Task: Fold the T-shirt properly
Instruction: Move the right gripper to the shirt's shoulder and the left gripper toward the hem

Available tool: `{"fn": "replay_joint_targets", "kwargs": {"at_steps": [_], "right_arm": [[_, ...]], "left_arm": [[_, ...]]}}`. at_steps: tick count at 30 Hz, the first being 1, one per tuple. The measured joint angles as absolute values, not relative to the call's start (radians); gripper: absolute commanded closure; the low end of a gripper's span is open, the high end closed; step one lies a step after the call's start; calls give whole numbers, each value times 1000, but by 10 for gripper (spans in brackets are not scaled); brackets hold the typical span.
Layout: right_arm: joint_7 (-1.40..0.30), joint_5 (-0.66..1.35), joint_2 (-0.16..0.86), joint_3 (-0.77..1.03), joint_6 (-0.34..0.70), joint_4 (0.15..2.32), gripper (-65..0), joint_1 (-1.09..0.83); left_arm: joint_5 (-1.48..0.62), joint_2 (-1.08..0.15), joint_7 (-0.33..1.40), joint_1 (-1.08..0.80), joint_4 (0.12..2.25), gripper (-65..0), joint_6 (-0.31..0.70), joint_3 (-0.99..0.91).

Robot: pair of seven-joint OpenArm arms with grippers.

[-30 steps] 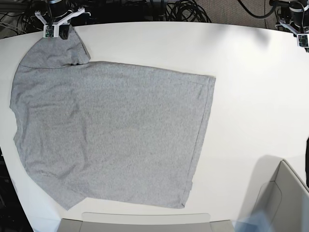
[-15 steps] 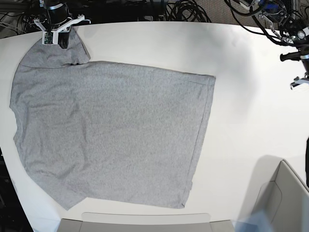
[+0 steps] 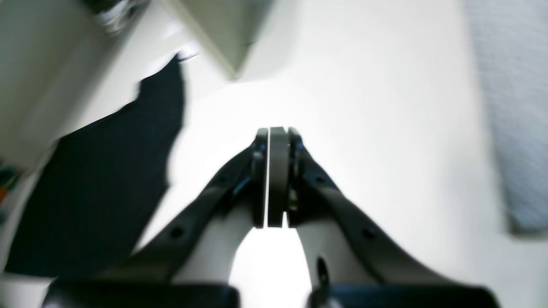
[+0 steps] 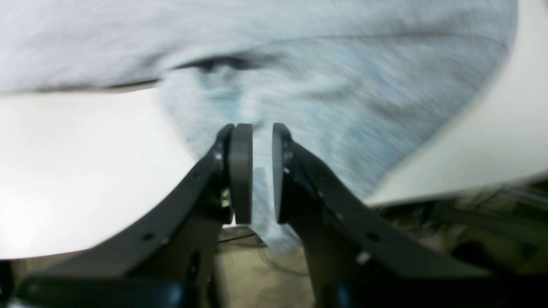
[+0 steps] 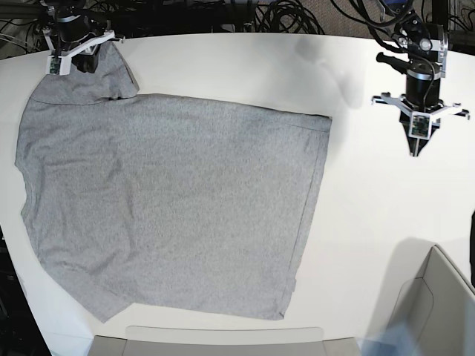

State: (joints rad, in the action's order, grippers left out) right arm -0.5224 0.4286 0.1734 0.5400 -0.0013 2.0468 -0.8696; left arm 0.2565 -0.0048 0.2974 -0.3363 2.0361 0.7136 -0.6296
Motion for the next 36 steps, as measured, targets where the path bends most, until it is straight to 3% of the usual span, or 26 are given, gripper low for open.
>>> {"fn": "replay_joint_targets", "kwargs": {"at_steps": [6, 13, 19, 23, 27, 30, 36], "right_arm": [[-556, 566, 225, 655, -5, 2047, -93, -867], [-559, 569, 218, 674, -5, 2048, -93, -837], [-561, 570, 213, 667, -1, 2048, -93, -834], [-562, 570, 214, 669, -1, 2048, -93, -834], [-561, 571, 218, 669, -1, 2048, -93, -834], [-561, 570, 221, 669, -1, 2048, -93, -834], [-562, 571, 231, 667, -1, 2049, -93, -834]], "left_arm": [[266, -4, 312, -357, 2035, -62, 704, -634], [377, -39, 295, -150, 2036, -61, 709, -674], [534, 28, 244, 118, 2035, -62, 443, -682], [542, 29, 216, 184, 2037, -64, 367, -542], [543, -27, 129, 49, 2036, -62, 315, -341], [550, -34, 71, 24, 2033, -63, 245, -299], [549, -76, 156, 103, 2036, -63, 269, -101]]}}
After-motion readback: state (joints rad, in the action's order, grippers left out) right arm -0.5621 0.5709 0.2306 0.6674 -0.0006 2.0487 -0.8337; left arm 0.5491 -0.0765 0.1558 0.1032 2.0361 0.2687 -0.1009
